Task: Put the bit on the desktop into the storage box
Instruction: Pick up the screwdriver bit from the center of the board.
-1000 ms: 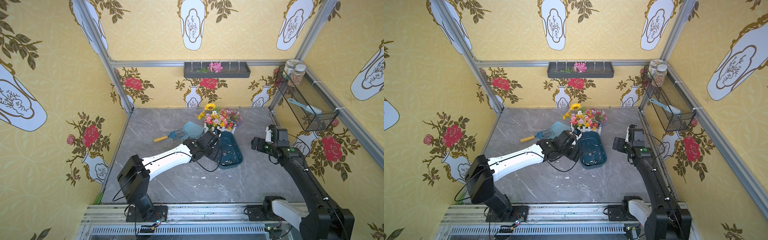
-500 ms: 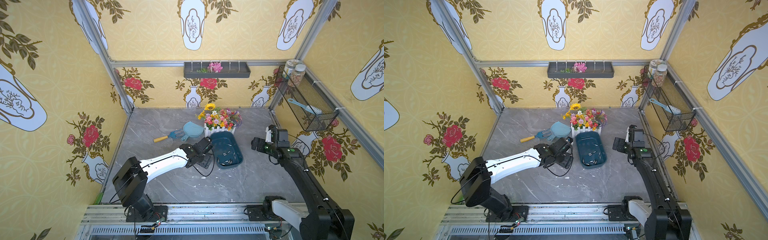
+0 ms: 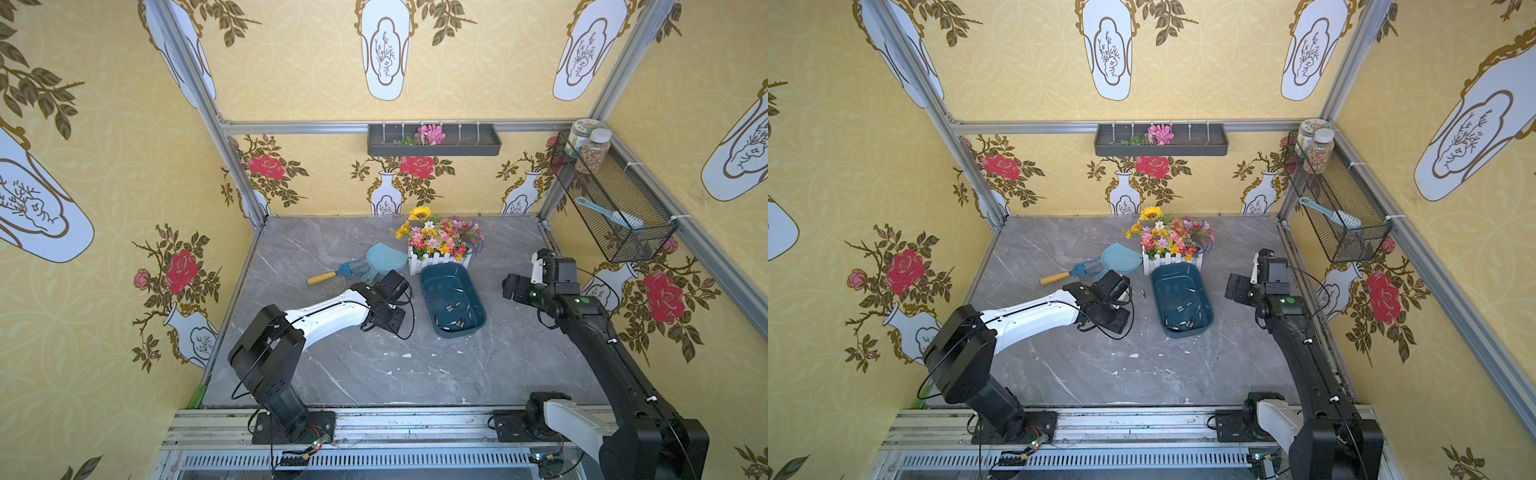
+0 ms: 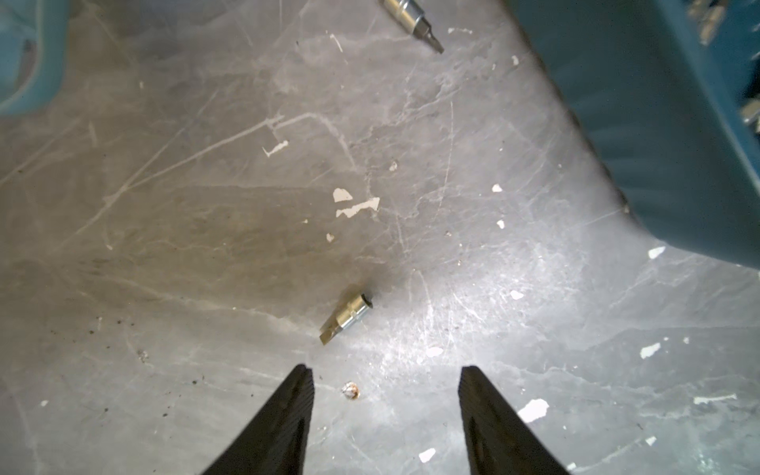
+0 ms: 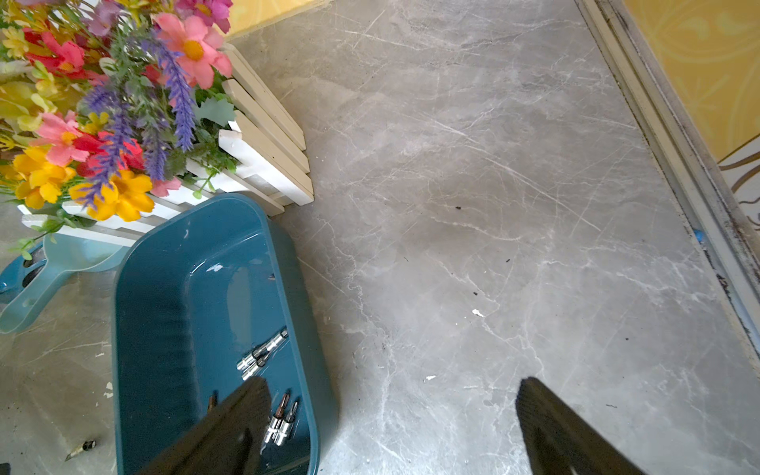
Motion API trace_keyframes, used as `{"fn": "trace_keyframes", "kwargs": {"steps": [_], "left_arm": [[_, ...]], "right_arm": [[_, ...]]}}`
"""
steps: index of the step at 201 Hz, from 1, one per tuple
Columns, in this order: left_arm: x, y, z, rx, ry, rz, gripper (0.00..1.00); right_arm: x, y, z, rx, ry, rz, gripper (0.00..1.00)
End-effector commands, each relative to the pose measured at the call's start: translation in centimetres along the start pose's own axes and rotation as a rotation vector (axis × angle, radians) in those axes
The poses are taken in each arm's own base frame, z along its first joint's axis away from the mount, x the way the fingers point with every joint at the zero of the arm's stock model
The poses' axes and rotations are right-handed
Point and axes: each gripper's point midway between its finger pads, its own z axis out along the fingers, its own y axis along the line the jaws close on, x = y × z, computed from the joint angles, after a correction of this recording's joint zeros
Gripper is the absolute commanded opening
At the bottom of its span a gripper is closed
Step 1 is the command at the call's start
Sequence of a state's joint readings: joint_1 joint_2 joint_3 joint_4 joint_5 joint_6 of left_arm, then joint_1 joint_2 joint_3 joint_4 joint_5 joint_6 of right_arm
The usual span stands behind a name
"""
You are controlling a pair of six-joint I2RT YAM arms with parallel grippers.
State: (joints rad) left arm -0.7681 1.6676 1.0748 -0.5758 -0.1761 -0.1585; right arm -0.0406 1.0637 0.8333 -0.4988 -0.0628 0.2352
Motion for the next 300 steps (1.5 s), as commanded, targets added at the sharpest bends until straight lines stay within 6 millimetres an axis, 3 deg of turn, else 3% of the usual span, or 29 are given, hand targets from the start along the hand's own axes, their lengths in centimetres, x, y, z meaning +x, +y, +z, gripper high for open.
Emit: {"fn": "trace_keyframes", "kwargs": {"steps": [1,75,152,182,227,300], "left_arm": [[0.7,-0.2,1.0,0.041,0.042,0.007,0.59],[0.5,0.8,3.3,0.019,0.089,0.006,0.52],[2.1,1.4,5.1,-0.014,0.157,0.012,0.4],[2.6,1.4,5.2,-0.011,0.161,0.003,0.26],[2.4,1.4,4.9,-0.007,0.147,-0.003,0.14],[1.2,1.2,3.9,0.0,0.096,-0.019,0.12]], "right_arm": [[-0.6,0.2,0.0,-0.007,-0.025,-0.002,0.97],[-0.5,0.0,0.1,0.0,-0.021,-0.002,0.97],[-0.5,-0.1,0.2,0.004,-0.02,-0.002,0.97],[-0.4,0.0,0.3,0.002,-0.015,-0.002,0.97],[-0.4,-0.1,0.3,0.004,-0.014,-0.001,0.97],[-0.4,0.0,0.3,0.0,-0.014,-0.001,0.97]]}}
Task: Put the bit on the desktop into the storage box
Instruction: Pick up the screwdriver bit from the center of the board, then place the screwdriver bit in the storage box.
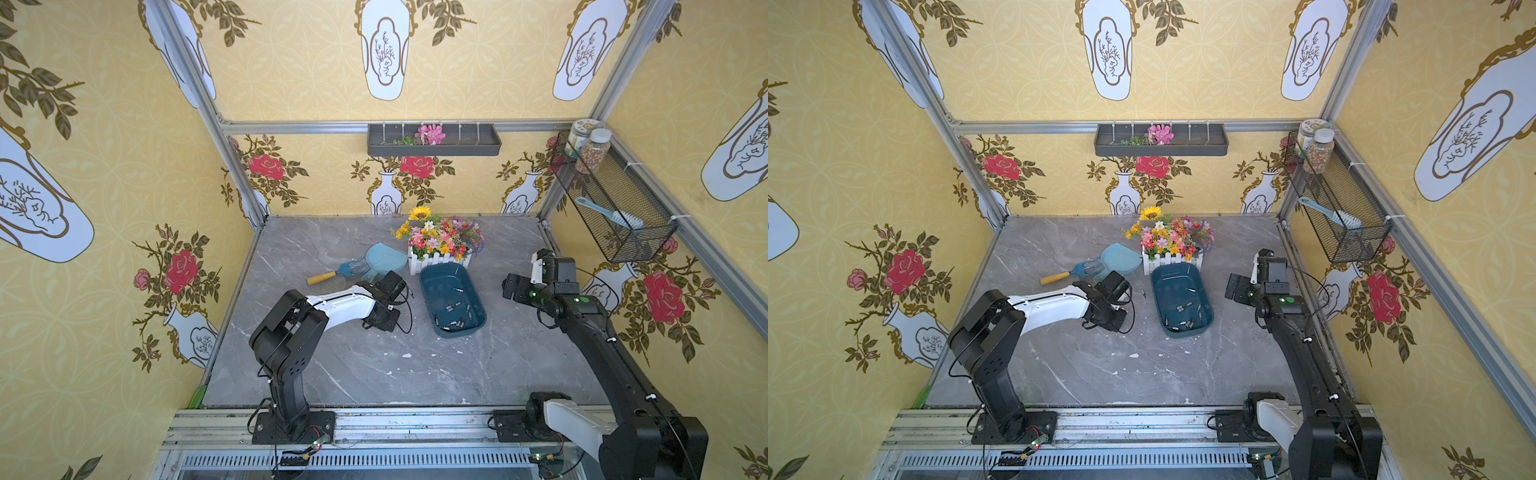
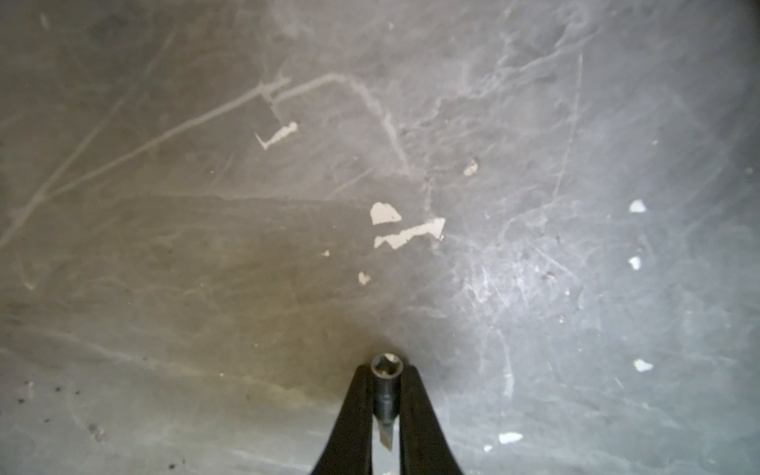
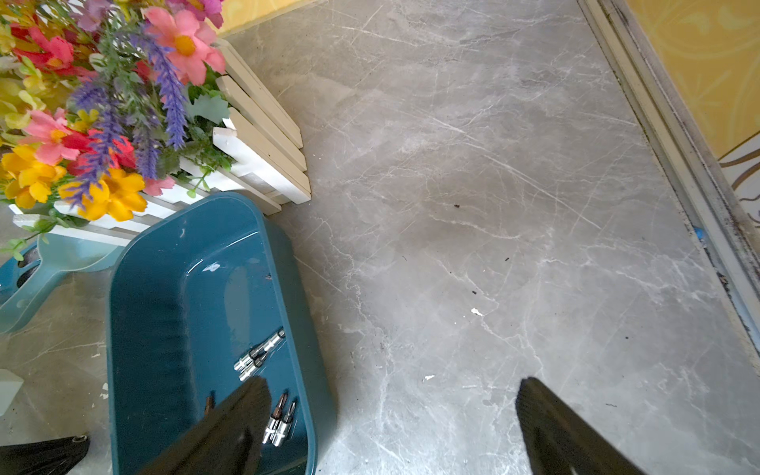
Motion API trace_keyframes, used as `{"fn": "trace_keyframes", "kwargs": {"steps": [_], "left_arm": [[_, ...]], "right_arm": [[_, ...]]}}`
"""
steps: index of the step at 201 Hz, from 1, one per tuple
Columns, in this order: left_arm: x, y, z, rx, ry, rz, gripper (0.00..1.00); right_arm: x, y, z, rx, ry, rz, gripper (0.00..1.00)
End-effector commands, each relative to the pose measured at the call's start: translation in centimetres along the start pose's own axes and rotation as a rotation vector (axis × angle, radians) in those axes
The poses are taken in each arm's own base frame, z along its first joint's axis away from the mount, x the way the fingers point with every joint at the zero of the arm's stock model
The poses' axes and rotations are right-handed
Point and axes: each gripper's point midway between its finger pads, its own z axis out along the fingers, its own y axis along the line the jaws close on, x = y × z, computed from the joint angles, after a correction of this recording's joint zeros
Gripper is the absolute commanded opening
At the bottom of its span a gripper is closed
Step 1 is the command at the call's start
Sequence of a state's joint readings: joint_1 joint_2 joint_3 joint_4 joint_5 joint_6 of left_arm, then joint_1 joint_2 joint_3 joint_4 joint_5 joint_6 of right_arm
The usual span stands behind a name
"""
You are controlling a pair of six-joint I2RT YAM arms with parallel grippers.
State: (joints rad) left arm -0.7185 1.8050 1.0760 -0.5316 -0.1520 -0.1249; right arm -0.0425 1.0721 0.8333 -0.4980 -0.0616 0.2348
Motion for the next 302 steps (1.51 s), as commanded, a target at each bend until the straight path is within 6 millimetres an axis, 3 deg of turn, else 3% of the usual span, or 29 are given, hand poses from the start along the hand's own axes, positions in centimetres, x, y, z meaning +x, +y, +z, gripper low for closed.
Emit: {"fn": "trace_keyframes", "kwargs": {"steps": [1,105,179,234,302], "left_arm": [[0.1,-0.3,-0.4,0.019,0.0,-0.009,0.12],[-4.5,-4.2,-6.4,0.158,-0.175,0.017,0.12],[-9.2,-10.1,-10.1,0.22,-0.312,0.16,0.13],[-11.7,-14.7,-10.0,0.27,-0.326,0.258,0.13],[-13.8,-18.1,-8.5,0.31,-0.327,0.317,0.12]], "right_arm": [[-0.5,0.1,0.0,-0.004,-0.022,-0.003,0.97],[-0.5,0.1,0.1,-0.006,-0.019,0.0,0.97],[-0.5,0.2,0.1,-0.009,-0.019,0.0,0.97],[-0.5,0.2,0.1,-0.012,-0.019,0.0,0.97],[-0.4,0.1,0.2,-0.01,-0.016,0.002,0.97]]}}
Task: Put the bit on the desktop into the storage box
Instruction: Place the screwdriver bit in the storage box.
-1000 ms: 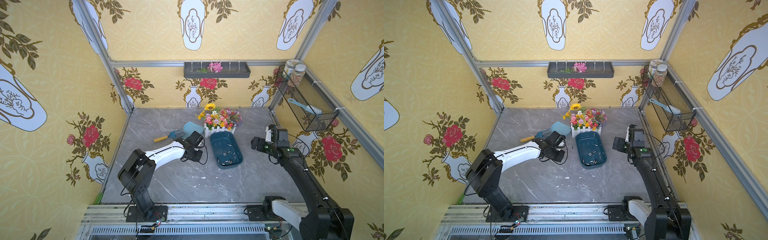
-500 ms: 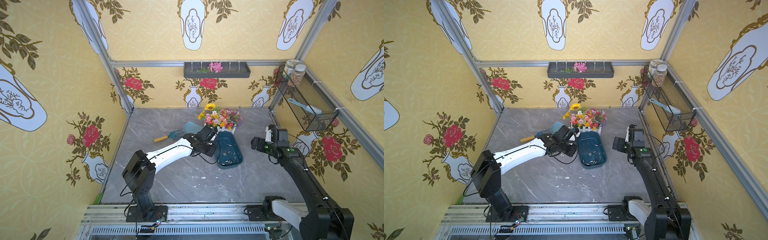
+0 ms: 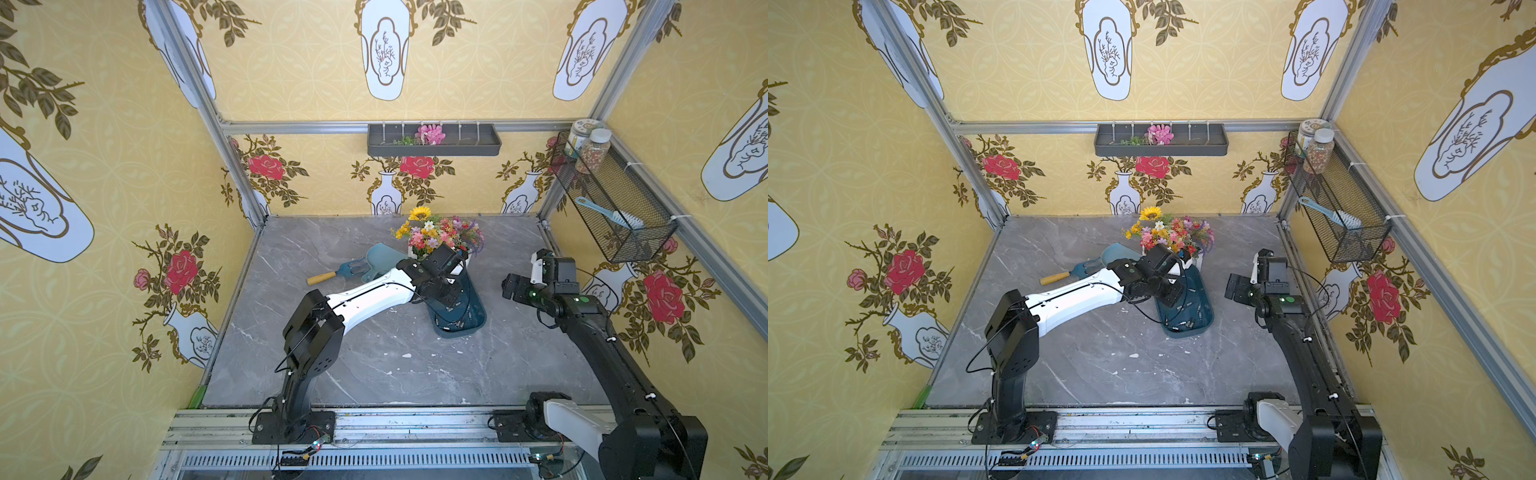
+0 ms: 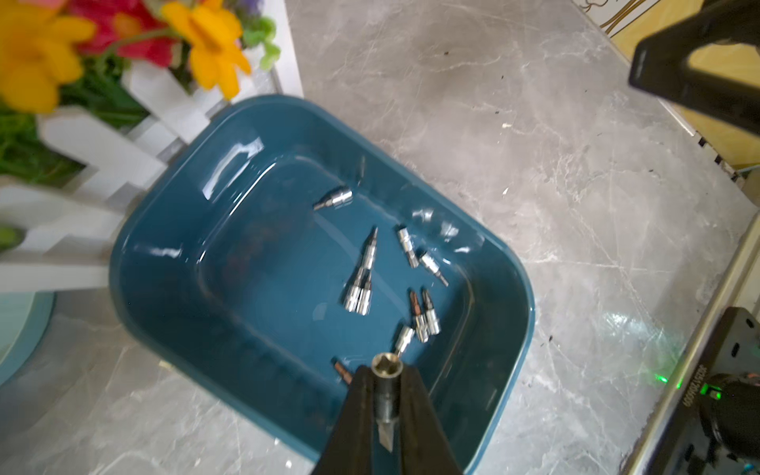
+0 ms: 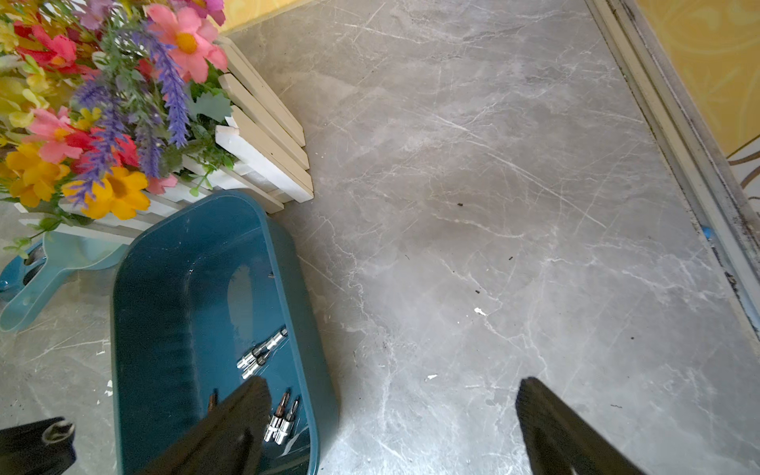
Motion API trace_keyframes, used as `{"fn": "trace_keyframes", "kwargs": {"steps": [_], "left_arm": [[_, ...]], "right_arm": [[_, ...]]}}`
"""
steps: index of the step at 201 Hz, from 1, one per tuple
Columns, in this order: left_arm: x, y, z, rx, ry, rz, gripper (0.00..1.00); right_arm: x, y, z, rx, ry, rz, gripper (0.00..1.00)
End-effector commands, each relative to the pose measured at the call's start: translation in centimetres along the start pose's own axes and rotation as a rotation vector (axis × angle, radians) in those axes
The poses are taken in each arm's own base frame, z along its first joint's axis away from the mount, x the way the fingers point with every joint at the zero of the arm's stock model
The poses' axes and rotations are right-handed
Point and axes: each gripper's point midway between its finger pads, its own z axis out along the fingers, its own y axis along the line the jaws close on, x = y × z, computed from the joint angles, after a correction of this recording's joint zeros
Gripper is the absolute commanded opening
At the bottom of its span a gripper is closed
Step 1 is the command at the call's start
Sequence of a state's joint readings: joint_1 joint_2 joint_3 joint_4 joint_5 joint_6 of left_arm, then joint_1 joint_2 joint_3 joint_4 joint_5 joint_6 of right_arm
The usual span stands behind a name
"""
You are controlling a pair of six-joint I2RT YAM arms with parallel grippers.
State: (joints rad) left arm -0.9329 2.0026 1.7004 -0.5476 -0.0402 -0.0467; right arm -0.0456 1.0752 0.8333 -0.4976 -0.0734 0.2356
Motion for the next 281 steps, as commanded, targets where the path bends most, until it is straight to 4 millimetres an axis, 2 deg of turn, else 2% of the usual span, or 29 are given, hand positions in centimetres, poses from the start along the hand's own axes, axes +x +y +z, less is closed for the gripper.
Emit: {"fn": "trace_keyframes", "kwargs": {"steps": [1,46,229,245,281], "left_arm": [[0.3,-0.8,1.2,0.032,0.025,0.029,0.12],[0.5,-1.0,2.5,0.037,0.042,0.032,0.12],[1.0,0.0,3.1,-0.01,0.054,0.031,0.13],[1.0,0.0,3.0,-0.014,0.053,0.031,0.17],[0.7,0.3,2.3,-0.032,0.038,0.024,0.41]], "right_arm": [[-0.5,0.0,0.1,-0.001,-0.022,-0.001,0.97],[-0.5,0.1,0.1,-0.002,-0.021,-0.001,0.97],[-0.4,0.0,0.3,0.0,-0.014,0.0,0.97],[-0.4,0.0,0.3,0.001,-0.014,-0.001,0.97],[-0.4,0.0,0.3,0.001,-0.013,-0.002,0.97]]}}
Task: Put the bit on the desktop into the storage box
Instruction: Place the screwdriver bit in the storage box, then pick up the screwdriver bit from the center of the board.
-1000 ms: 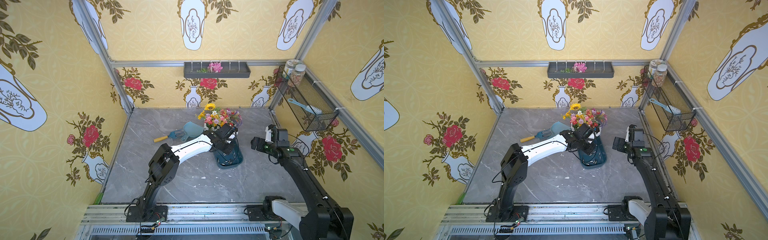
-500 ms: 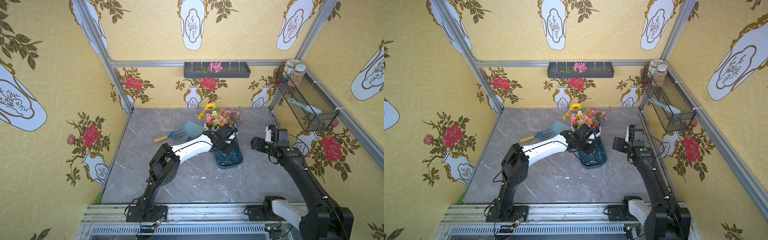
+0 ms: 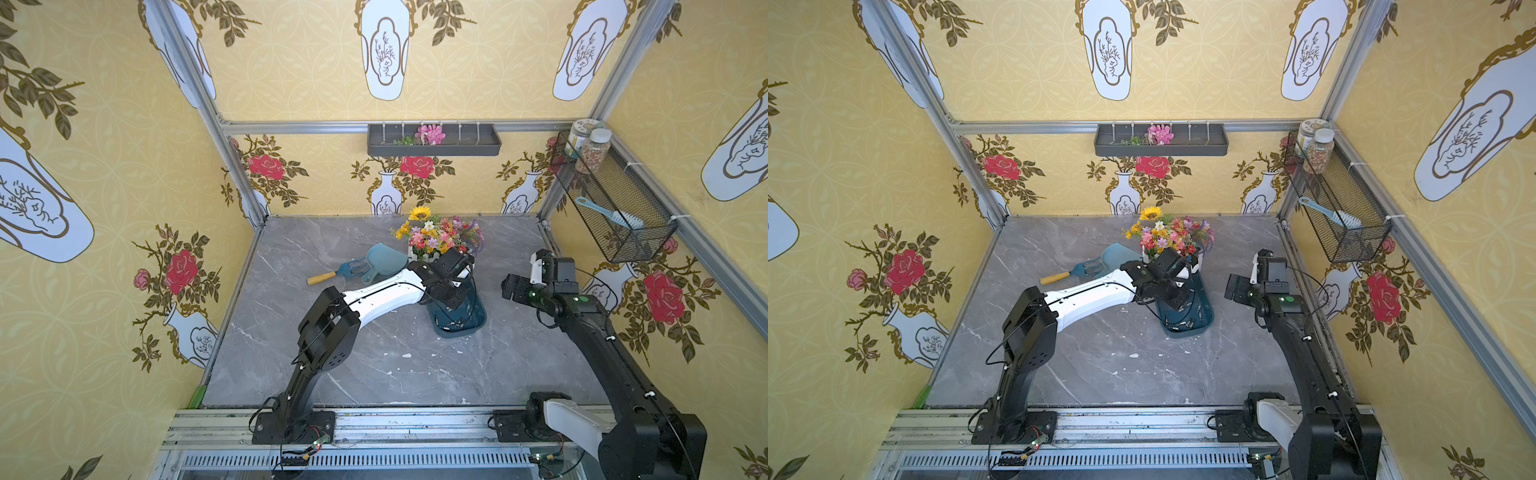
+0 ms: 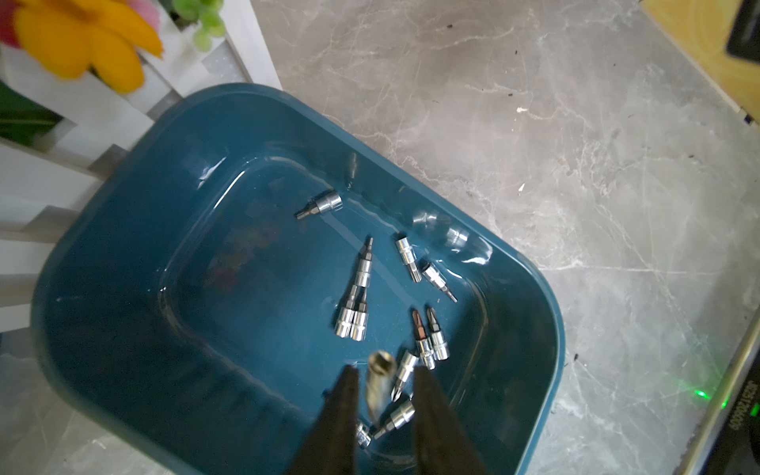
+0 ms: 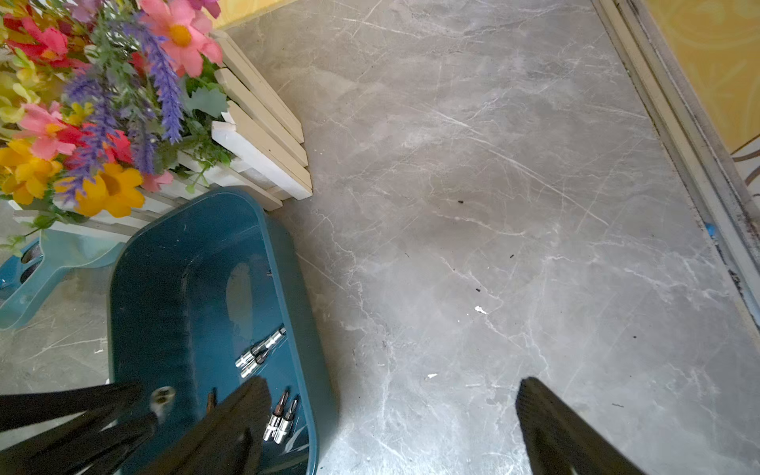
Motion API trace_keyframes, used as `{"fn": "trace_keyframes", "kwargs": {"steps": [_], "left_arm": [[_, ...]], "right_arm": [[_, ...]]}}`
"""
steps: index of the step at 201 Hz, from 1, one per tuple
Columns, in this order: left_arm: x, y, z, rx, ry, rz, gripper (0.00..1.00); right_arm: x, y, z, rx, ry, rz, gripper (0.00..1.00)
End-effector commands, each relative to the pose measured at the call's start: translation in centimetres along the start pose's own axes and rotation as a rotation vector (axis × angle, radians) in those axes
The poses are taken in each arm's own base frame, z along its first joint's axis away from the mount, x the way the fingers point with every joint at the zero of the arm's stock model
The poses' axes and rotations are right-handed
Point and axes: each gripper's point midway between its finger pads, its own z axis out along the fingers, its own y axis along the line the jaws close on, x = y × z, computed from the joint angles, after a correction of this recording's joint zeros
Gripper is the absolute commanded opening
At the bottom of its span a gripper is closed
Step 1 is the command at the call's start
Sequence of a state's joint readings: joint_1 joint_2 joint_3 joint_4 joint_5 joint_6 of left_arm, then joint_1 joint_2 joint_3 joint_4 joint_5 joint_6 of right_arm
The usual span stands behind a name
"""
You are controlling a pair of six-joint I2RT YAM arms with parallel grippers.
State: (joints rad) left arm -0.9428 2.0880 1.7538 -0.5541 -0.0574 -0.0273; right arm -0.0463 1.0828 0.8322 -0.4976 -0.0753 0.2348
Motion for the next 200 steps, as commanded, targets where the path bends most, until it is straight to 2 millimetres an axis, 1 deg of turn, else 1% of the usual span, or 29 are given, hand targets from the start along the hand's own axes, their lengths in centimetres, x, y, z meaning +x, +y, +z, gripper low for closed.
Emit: {"fn": "trace_keyframes", "kwargs": {"steps": [1,30,59,79,105,133,151,181,200], "left_arm": [[0.1,0.3,-0.4,-0.014,0.0,-0.003,0.41],[0.0,0.4,-1.6,-0.027,-0.02,-0.007,0.54],[0.0,0.8,-3.3,-0.047,-0.06,-0.006,0.65],[0.2,1.3,-4.6,-0.075,-0.089,-0.003,0.7],[0.9,2.7,-6.4,-0.146,-0.126,-0.005,0.75],[1.7,4.0,-8.5,-0.208,-0.183,-0.015,0.84],[2.3,5.1,-9.9,-0.248,-0.222,-0.032,0.87],[3.5,7.3,-12.1,-0.286,-0.288,-0.095,0.89],[4.5,8.9,-13.5,-0.304,-0.335,-0.157,0.9]], "right_arm": [[-0.5,0.0,0.1,0.001,-0.022,-0.003,0.97],[-0.6,0.0,0.0,0.0,-0.024,-0.003,0.97],[-0.6,0.0,0.1,-0.001,-0.023,-0.003,0.97],[-0.6,0.0,0.1,-0.003,-0.023,-0.005,0.97],[-0.7,0.4,0.1,-0.027,-0.027,-0.002,0.97],[-0.7,1.2,0.2,-0.075,-0.022,0.008,0.97],[-0.6,1.4,0.3,-0.091,-0.015,0.018,0.97],[-0.4,2.2,0.3,-0.132,0.003,0.026,0.97],[-0.3,2.1,0.1,-0.13,0.012,0.026,0.97]]}}
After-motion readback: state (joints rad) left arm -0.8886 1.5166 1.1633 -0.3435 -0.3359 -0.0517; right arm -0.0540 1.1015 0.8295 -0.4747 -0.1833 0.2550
